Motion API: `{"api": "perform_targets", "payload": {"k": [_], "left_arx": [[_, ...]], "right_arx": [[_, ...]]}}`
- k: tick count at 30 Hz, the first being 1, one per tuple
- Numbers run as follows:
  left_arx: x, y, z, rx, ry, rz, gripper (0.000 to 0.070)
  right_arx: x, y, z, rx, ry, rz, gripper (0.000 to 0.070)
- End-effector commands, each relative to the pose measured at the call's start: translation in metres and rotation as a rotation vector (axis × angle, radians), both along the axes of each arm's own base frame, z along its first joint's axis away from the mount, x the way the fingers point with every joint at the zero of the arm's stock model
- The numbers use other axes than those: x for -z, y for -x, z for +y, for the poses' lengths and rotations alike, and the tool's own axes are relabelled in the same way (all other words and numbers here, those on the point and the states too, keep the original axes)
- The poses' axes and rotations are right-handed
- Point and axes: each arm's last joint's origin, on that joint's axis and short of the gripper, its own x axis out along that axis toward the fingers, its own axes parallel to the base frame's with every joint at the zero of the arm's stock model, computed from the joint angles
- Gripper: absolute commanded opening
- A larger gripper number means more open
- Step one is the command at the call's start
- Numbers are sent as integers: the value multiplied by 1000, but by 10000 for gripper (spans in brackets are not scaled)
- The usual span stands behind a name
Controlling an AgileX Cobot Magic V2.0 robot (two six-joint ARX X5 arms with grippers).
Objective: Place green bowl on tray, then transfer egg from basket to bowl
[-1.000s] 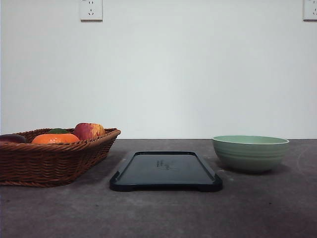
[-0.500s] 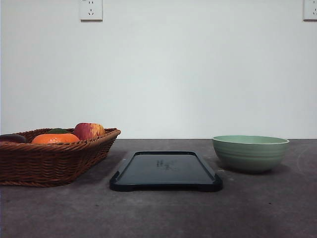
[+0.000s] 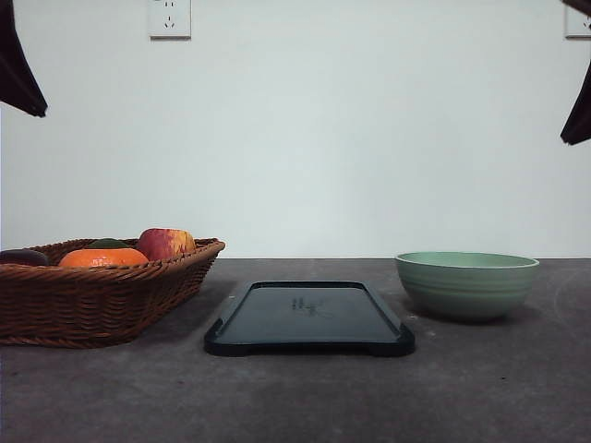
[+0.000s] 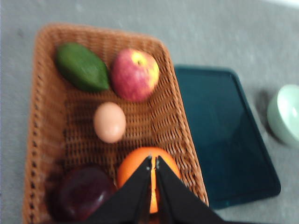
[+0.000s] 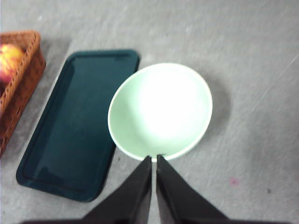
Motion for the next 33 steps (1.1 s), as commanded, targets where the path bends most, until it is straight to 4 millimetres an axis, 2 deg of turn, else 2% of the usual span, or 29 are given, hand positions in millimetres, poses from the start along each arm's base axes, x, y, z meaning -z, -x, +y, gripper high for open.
{"api": "perform_targets", "payload": {"k": [1,4,5,8,9,10,15,19,25,31,33], "left_arx": [[-10,-2,-2,31,-20,-49,0],[-11,-2,-3,39,-22,-66,20],[-12,-2,-3,39,-22,-69,73],[-12,-2,-3,39,-21,-73,281],[-12,-2,-3,39,-21,-73,314],[-12,-2,-3,39,-21,-73,326],[-12,-2,-3,38,-20,-72,326],[-12,-2,-3,37,-18,-71,322],[-12,-2,-3,36,-17,-72,321],[-12,-3,-3,36,-17,-75,320],[-13,-3,-3,35,-17,-78,316]], "right_arx": [[-6,-3,1,-11,7,-27,8],[-7,-3,1,-24,25,-48,24],[-8,-3,0,-23,27,-49,77],[-7,-3,0,-21,24,-45,353],[-7,-3,0,-19,22,-44,405],[-7,-3,0,-17,20,-43,426],[-13,-6,1,13,-20,-20,404],[-20,-17,1,33,-28,79,399],[-20,-51,3,15,8,289,399],[-10,-86,4,-13,60,367,393],[-4,-98,4,3,102,383,357]]}}
